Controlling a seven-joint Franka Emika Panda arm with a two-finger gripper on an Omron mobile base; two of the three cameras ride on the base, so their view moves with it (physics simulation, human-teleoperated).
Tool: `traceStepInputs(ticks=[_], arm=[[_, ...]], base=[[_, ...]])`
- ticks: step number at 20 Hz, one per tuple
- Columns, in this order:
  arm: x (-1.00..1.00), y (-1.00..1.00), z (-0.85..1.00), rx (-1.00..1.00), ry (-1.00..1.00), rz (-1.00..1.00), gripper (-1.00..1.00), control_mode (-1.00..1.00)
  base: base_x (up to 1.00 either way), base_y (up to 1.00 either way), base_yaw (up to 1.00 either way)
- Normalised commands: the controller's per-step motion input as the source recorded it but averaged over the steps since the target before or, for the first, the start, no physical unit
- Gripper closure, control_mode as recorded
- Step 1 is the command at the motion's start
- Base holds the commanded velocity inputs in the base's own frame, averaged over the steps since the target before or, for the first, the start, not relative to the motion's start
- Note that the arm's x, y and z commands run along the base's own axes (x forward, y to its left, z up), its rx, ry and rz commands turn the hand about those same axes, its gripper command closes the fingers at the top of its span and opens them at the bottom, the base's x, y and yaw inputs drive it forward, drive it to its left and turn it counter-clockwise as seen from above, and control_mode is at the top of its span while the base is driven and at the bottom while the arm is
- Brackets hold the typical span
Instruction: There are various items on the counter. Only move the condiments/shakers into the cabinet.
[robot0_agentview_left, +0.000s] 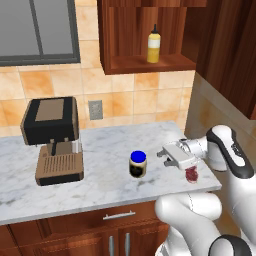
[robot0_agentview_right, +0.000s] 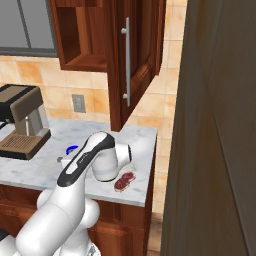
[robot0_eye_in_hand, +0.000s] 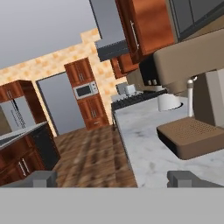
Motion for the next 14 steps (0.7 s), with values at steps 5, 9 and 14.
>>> traceStepInputs(ticks=[5,9,14], arm=[[0.05,0.0,0.0,0.0,0.01,0.0,-1.0,-1.0],[0.13,-0.08,-0.1,0.0,0.0,0.0,-1.0,-1.0],[0.19,-0.07,-0.08,0.0,0.0,0.0,-1.0,-1.0]], base=[[0.0,0.0,0.0],[0.0,0.0,0.0],[0.0,0.0,0.0]])
